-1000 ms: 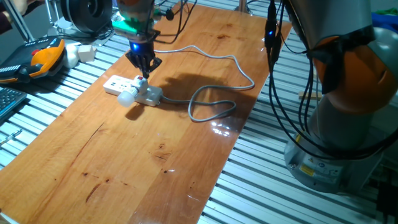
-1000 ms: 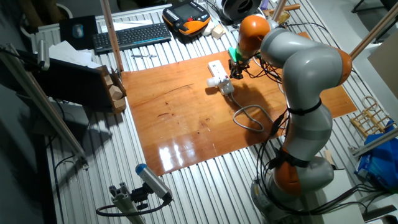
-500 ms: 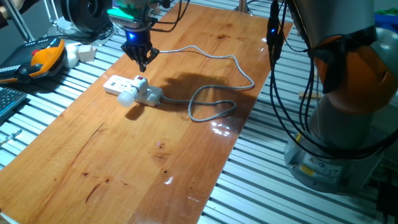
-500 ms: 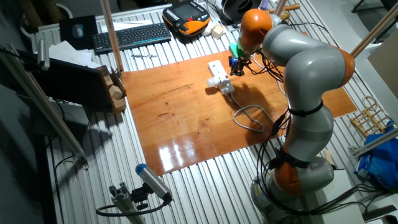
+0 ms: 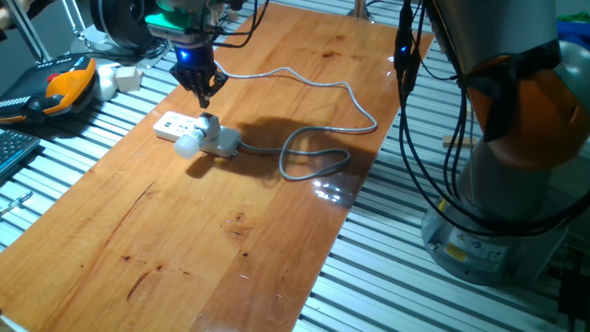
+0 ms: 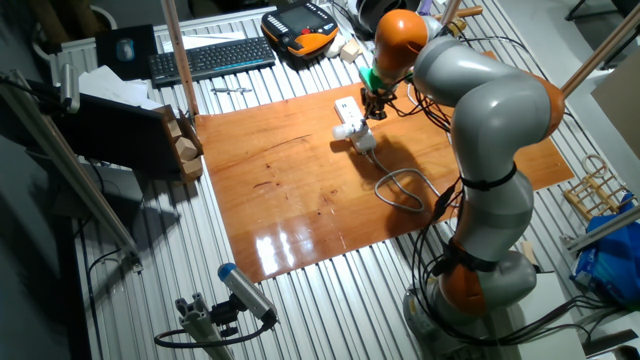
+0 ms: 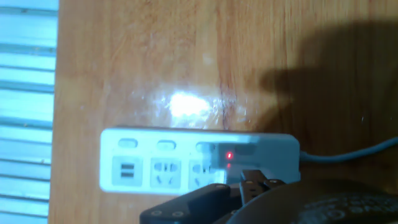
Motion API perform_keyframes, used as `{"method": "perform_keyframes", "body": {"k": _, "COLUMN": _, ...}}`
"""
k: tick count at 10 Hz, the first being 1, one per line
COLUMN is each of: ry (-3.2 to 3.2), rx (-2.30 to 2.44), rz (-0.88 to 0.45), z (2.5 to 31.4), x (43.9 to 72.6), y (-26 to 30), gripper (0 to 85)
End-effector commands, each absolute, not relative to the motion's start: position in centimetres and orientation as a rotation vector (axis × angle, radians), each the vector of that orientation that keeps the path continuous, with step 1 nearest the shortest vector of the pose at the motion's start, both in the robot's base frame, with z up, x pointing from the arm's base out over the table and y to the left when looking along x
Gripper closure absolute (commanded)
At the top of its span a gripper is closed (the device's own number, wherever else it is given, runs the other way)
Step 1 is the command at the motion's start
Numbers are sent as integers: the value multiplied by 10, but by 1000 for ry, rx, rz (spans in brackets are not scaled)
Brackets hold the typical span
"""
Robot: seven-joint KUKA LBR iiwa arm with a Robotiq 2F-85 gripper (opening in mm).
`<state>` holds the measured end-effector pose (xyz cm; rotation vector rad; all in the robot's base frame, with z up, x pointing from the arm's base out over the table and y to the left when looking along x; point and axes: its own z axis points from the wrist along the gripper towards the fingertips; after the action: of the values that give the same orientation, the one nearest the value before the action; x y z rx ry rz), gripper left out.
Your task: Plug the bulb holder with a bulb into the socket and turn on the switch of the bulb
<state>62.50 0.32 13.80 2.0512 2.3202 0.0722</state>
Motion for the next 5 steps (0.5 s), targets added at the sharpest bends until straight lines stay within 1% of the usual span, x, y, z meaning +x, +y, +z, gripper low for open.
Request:
{"method": "perform_keyframes", "body": {"k": 1, "ry": 2320, "rx": 2051, "rz": 70, "z": 138, "x": 625, "y": 4, "gripper": 850}}
{"method": "perform_keyframes", "body": {"k": 5, "ry": 2320, "rx": 2057, "rz": 66, "z": 130, "x": 621, "y": 6, "gripper": 850}}
